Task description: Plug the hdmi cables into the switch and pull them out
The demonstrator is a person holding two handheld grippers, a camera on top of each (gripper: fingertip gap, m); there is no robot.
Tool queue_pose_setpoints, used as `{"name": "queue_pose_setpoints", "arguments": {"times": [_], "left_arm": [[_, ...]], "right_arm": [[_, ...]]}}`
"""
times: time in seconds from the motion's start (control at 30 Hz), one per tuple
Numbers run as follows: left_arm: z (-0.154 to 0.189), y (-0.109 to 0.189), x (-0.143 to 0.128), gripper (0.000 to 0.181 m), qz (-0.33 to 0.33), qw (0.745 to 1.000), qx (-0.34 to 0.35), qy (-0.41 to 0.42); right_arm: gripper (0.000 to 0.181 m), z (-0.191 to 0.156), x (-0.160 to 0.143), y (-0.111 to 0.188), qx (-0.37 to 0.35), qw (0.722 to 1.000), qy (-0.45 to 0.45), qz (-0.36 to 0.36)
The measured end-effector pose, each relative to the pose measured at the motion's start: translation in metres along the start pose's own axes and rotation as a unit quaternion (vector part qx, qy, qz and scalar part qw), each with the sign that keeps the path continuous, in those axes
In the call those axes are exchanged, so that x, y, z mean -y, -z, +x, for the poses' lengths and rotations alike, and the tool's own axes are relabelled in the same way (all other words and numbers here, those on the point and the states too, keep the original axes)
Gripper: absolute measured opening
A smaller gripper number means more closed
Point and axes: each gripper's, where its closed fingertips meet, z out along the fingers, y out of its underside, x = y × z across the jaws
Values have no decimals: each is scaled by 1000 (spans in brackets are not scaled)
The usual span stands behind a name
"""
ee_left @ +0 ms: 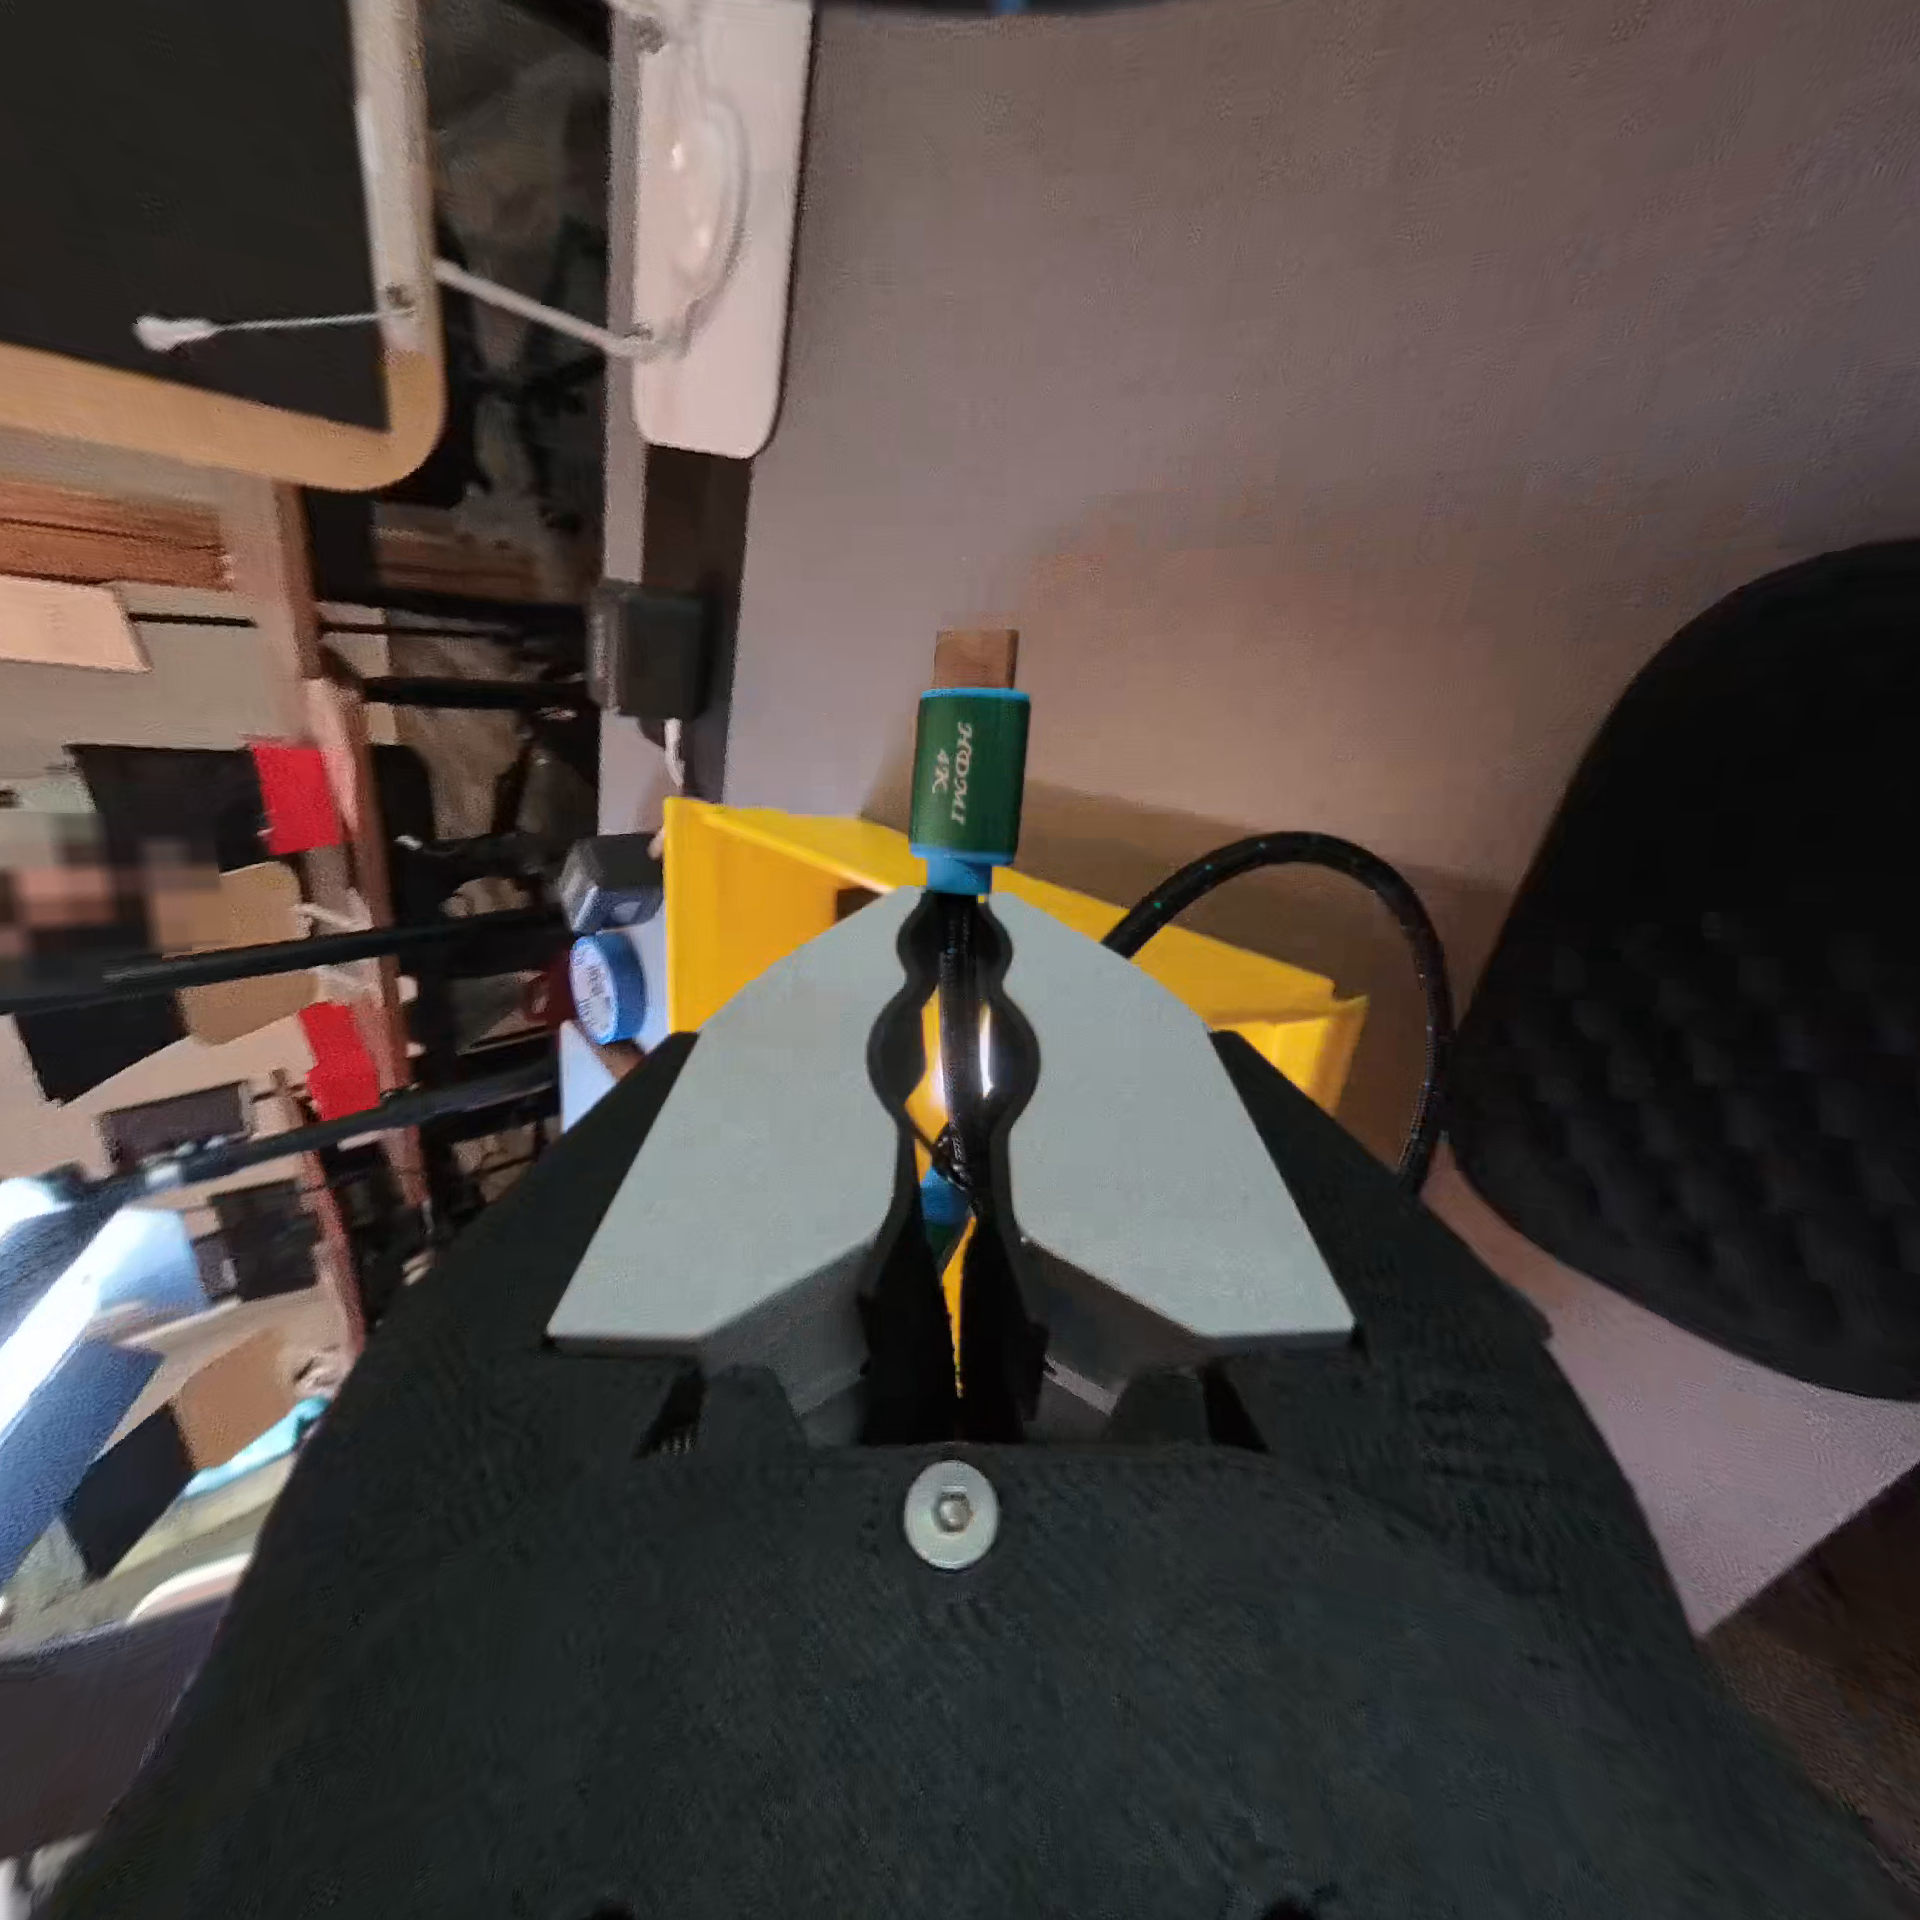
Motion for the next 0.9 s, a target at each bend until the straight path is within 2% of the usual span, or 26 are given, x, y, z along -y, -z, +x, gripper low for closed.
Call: {"name": "queue_pose_setpoints", "arguments": {"times": [0.1, 0.2, 0.33, 0.43, 0.5, 0.67, 0.77, 0.9], "left_arm": [[-4, 6, -3, 6, 18, 1000, 7, -3], [24, -15, 10, 6, 48, 998, -35, -3], [59, -47, 51, 6, 141, 988, -65, 11], [65, -47, 88, 6, 215, 976, -41, -10], [63, -41, 100, 6, 247, 968, -21, -29], [62, -30, 101, 7, 278, 957, -3, -81], [66, -28, 99, 6, 248, 964, -5, -97], [70, -31, 100, 6, 221, 970, -16, -95]], "right_arm": [[33, 0, -3, -7, -4, 1000, 6, -19], [33, -4, -1, -20, -4, 999, 28, -30], [33, -14, 7, -36, 14, 999, 50, -10], [33, -8, -3, -41, 7, 999, 12, -29], [33, -5, -13, -42, 5, 999, -25, -43], [32, 7, -18, -39, -9, 994, -105, -29], [32, 11, -25, -42, -15, 990, -132, -43], [31, 9, -38, -51, -24, 987, -124, -97]]}}
